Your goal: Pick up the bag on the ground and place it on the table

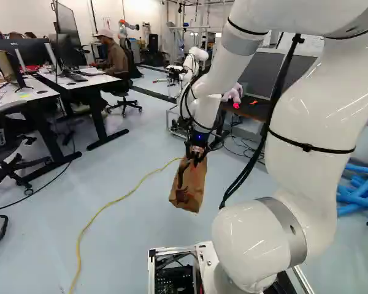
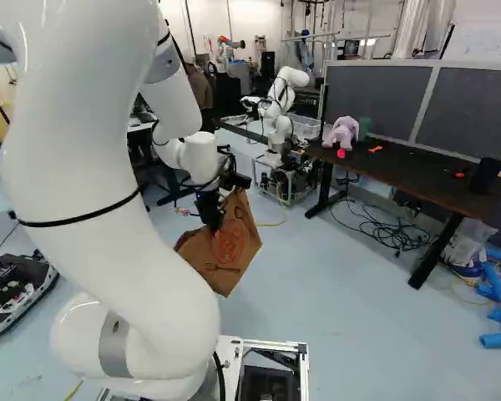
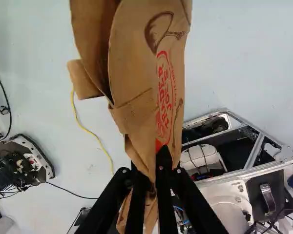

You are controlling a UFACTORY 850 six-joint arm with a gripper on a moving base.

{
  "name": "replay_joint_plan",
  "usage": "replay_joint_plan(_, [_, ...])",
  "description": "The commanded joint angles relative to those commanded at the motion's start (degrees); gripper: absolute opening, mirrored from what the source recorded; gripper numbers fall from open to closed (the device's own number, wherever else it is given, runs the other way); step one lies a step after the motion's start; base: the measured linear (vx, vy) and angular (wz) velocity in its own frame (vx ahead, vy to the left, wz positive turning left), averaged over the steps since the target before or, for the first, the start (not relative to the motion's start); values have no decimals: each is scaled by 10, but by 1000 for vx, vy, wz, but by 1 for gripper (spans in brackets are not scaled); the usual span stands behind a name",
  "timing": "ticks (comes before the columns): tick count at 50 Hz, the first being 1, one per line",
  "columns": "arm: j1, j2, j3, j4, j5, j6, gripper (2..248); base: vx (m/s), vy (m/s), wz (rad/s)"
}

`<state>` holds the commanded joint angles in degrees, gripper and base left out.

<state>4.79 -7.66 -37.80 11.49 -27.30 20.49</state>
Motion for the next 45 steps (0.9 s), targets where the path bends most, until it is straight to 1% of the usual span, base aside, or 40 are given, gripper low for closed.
replay_joint_plan(24, [-3,44,-7,-45,-5,0,27,0,0,0])
replay_joint_plan(45, [-5,77,-18,-82,-31,0,27,0,0,0])
